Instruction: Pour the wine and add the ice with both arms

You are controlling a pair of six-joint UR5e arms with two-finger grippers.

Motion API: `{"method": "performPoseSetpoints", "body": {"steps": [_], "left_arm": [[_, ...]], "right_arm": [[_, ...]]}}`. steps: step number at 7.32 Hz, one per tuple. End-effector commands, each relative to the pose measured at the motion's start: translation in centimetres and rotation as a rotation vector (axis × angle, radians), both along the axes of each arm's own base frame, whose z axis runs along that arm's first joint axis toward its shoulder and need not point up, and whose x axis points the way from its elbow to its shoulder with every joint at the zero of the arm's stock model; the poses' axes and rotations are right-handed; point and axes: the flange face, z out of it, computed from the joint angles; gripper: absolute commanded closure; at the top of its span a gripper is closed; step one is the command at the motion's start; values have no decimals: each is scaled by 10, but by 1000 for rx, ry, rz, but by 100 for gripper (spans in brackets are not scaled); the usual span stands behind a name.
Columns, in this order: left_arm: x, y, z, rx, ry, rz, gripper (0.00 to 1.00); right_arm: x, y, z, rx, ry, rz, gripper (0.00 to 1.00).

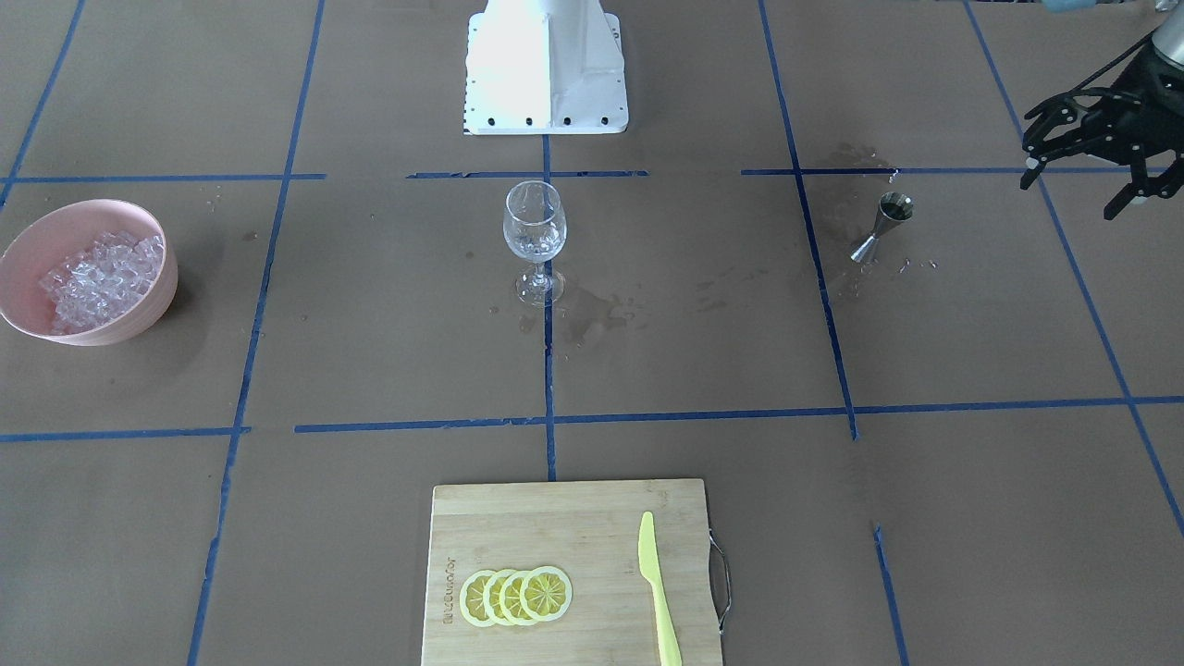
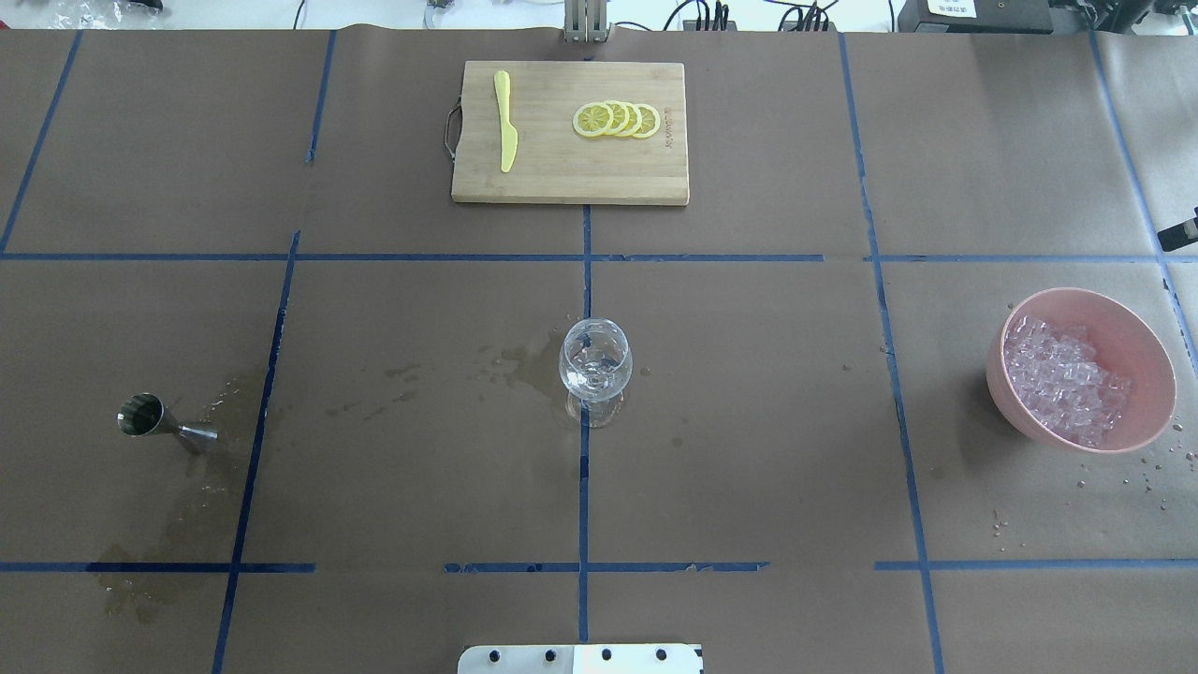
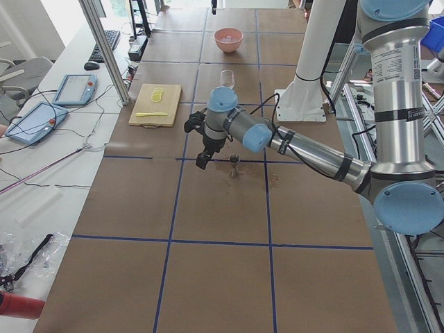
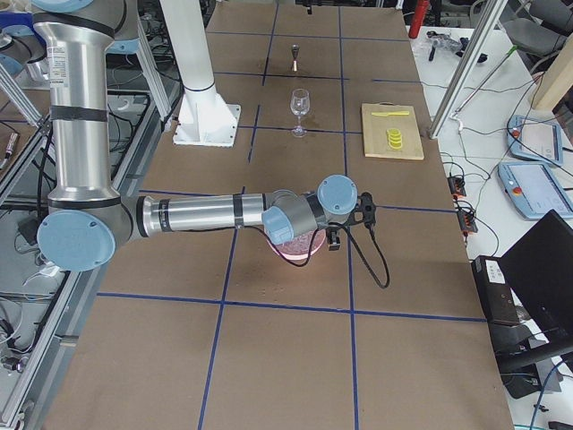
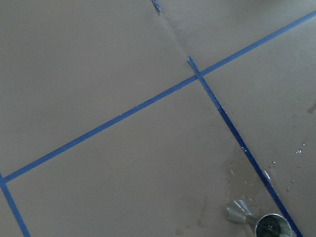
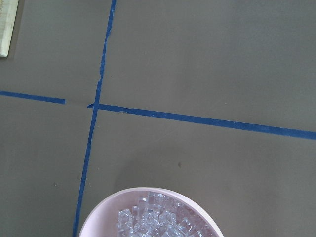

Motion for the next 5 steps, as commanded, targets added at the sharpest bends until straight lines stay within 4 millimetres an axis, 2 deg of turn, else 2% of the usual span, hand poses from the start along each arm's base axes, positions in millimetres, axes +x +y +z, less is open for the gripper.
{"method": "performPoseSetpoints", "body": {"steps": [1,2,3,4,5], "left_arm": [[25,53,32,47,-16,3,0],[39,73,41,56,-26,-40,0],[68,88,49,-17,-10,-47,0],[82,103,51,-13,12,-66,0],[87,115,59,22,-7,-67,0]], "right_arm": [[-2,12,1,70,-20,-9,0],[-2,12,2,69,-12,-2,0],[-2,11,4,66,-9,-2,0],[-2,11,4,64,-9,-2,0],[-3,11,7,55,-8,-4,0]]}}
